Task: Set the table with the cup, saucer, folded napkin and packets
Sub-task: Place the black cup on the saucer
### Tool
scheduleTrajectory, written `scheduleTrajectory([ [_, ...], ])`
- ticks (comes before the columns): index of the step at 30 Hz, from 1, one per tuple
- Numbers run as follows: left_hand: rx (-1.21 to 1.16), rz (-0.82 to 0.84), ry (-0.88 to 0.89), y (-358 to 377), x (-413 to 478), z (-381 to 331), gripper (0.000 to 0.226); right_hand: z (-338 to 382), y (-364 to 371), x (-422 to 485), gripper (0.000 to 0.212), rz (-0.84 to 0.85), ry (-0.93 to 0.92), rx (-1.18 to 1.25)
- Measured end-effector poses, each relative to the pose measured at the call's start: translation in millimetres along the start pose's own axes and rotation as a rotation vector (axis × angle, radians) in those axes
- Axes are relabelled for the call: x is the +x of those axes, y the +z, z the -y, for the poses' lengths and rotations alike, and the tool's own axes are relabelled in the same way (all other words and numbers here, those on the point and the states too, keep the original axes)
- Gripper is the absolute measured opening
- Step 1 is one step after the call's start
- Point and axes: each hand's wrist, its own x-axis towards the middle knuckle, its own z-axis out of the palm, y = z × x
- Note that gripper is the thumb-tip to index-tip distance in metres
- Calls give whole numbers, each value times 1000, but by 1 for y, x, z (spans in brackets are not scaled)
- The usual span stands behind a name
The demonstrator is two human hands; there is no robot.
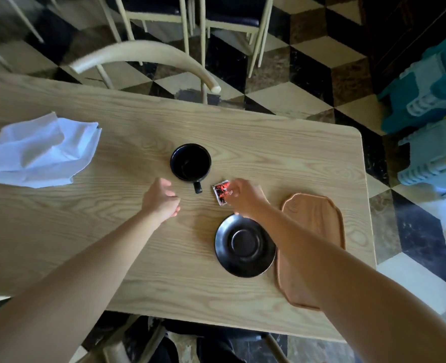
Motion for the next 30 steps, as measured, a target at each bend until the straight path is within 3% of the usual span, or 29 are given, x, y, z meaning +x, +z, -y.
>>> scheduleTrajectory([
  [5,-49,-21,84,0,30,-1,77,27,17,51,61,-2,-89,-4],
  [10,-178,63,92,10,45,-7,91,37,30,76,93,-26,-140,-33],
  [15,-248,98,100,18,43,-16,72,39,36,71,69,-30,-137,33],
  [19,-273,165,101,14,40,-13,53,39,42,57,69,-39,-138,68],
  [30,-193,255,159,22,-18,-26,72,12,19,-5,69,-133,-131,126],
])
